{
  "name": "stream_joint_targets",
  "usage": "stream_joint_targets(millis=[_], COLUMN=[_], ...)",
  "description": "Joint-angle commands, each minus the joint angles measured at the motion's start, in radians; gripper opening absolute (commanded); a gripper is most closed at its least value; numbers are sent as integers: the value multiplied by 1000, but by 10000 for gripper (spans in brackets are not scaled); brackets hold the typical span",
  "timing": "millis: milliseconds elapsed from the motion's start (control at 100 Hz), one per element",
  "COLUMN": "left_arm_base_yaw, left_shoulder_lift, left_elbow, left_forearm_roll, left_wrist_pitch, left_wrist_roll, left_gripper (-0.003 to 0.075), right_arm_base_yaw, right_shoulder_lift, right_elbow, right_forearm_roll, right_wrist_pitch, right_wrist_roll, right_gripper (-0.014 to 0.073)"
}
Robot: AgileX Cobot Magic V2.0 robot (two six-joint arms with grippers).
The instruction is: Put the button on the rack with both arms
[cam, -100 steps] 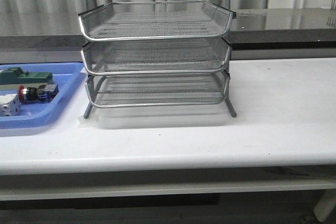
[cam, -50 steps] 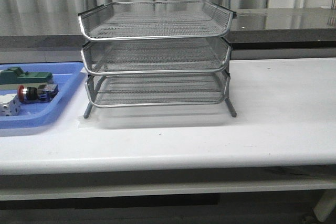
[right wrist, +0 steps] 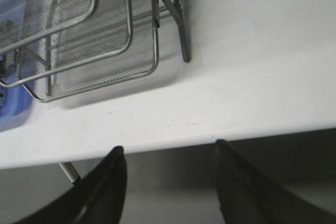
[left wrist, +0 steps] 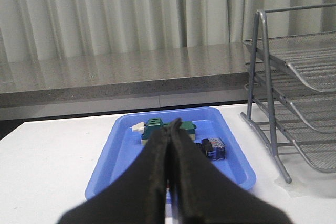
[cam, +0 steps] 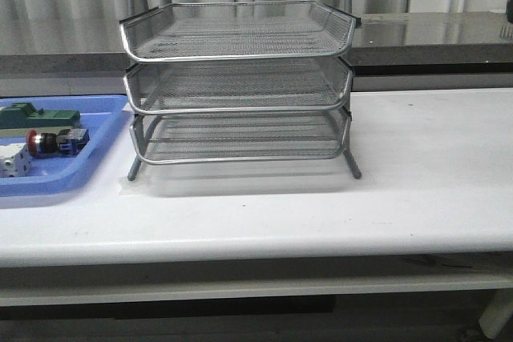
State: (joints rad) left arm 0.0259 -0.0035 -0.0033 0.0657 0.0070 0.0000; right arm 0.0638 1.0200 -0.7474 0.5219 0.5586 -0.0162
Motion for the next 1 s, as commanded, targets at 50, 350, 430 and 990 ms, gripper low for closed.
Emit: stream_joint_targets(millis=[50, 350, 430, 990], left_arm_base_yaw=[3, 3, 3, 3], left_shoulder_lift=[-32, -32, -32, -32], left_elbow=[56, 56, 56, 56], left_forearm_roll=[-9, -9, -9, -9], left_wrist_pitch=[-73, -73, -73, -73], left_wrist_roll=[-12, -12, -12, -12], left_gripper=[-21, -21, -21, -21], right_arm_base_yaw=[-9, 69, 95, 142], right_shoulder_lift=[38, 248, 311, 651], right_elbow=[-34, -34, -35, -176], right_forearm_roll=[113, 438, 538, 1303], right_wrist_pitch=[-102, -194, -220, -48], right_wrist_roll=[-4, -191, -255, -803], right_gripper=[445, 443, 443, 443])
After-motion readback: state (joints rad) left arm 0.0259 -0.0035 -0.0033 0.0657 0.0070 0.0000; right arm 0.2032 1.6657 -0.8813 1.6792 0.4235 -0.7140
